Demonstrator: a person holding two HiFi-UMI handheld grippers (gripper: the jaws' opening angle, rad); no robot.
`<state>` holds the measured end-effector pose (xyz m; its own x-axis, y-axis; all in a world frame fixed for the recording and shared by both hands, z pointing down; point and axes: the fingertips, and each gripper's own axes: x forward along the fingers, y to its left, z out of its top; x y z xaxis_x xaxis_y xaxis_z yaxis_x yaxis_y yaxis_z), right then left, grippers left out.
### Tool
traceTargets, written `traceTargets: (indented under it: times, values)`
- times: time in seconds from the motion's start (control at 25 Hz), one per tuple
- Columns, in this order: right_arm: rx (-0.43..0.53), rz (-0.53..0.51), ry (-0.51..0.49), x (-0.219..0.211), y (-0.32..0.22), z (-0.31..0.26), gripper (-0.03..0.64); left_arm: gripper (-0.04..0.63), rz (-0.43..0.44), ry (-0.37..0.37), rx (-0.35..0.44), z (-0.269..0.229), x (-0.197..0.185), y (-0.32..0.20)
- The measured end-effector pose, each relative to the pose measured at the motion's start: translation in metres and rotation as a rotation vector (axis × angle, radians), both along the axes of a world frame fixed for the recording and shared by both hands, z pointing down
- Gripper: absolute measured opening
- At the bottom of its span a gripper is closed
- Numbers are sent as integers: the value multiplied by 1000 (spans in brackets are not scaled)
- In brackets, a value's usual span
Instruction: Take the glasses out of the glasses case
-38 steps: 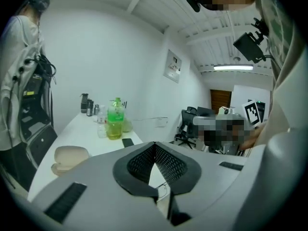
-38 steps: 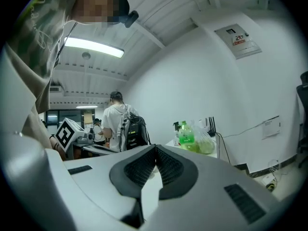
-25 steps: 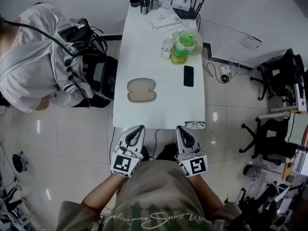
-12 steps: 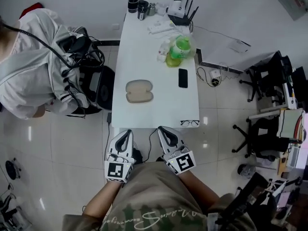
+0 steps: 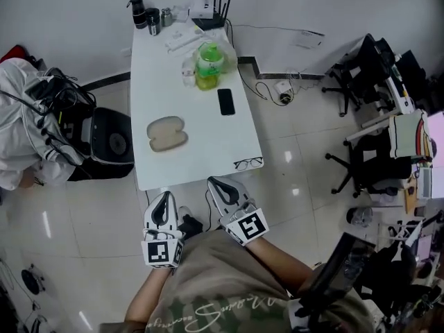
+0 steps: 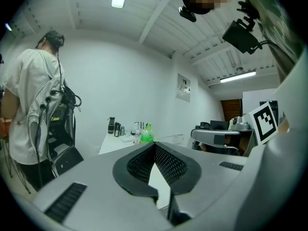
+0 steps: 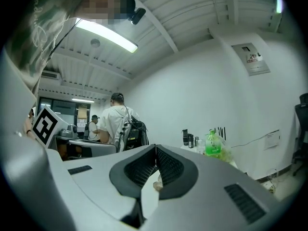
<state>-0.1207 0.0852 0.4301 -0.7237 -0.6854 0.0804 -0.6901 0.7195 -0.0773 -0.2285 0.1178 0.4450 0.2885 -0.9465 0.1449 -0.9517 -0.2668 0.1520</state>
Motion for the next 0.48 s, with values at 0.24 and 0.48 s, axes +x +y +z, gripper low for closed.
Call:
traceTargets:
  times: [0.24,0.48]
  values:
    - [-28,-6,-5,5,6,10,12,8,-30,11,-31,6,0,2]
    - [-9,-10,-15,-4,4,7,12,8,-21,9,-12,7,-5,5]
